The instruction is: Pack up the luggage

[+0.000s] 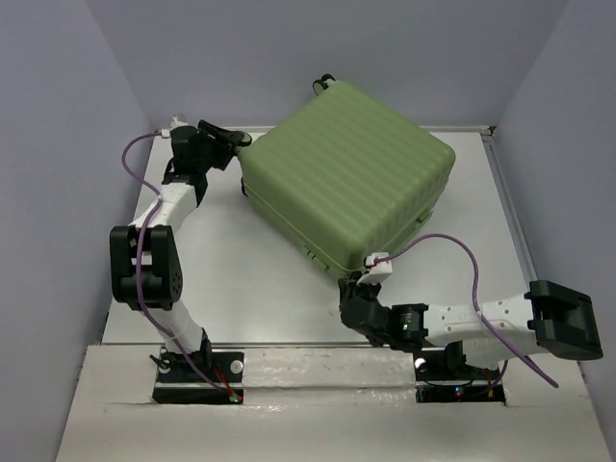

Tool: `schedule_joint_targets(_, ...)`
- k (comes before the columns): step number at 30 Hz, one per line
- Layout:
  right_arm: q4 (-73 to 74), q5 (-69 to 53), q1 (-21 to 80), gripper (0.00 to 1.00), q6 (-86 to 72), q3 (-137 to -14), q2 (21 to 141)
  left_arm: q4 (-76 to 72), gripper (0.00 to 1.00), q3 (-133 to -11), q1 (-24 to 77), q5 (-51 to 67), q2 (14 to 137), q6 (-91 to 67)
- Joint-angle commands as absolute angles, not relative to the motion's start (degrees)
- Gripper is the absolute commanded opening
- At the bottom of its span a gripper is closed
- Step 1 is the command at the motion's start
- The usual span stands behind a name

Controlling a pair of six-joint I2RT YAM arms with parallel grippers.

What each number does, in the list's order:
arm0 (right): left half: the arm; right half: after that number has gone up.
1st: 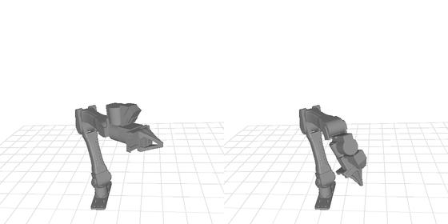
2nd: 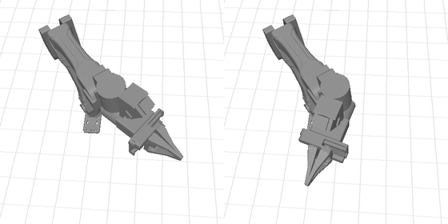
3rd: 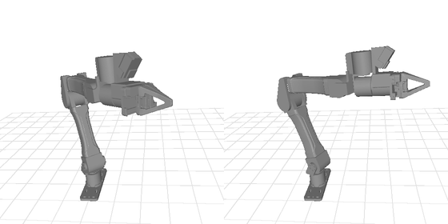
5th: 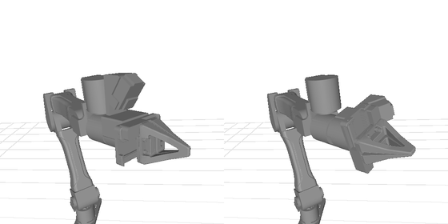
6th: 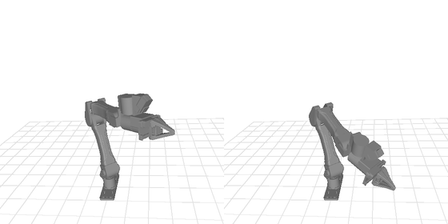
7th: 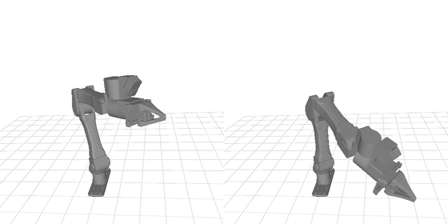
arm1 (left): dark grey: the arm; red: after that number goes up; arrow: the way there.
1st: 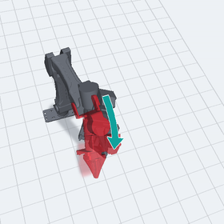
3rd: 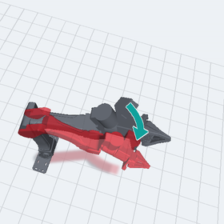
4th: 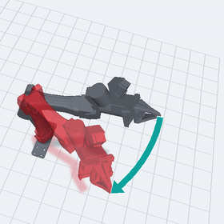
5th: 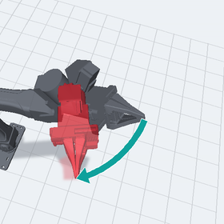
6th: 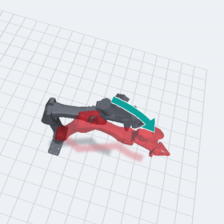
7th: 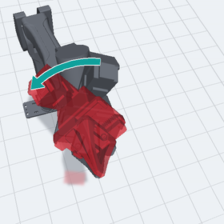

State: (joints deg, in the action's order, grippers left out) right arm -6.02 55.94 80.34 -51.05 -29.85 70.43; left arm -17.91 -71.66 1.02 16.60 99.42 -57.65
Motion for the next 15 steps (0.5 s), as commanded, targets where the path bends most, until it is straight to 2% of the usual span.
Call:
schedule_joint_targets(1, -7.12, 48.96, 80.69, 0.07, -46.33, -32.34, 70.05, -29.87, 0.06, -61.73, 2.11, 13.62, 87.91, -53.61)
schedule_joint_targets(8, -13.00, 41.75, 75.34, 0.07, -39.21, -34.80, 70.83, -38.66, 0.06, -37.31, 3.16, 10.55, 72.44, -55.02)
schedule_joint_targets(15, -13.97, 38.76, 73.05, 0.07, -31.05, -41.22, 72.69, -36.22, 0.06, -22.70, 4.57, 9.58, 54.52, -53.62)
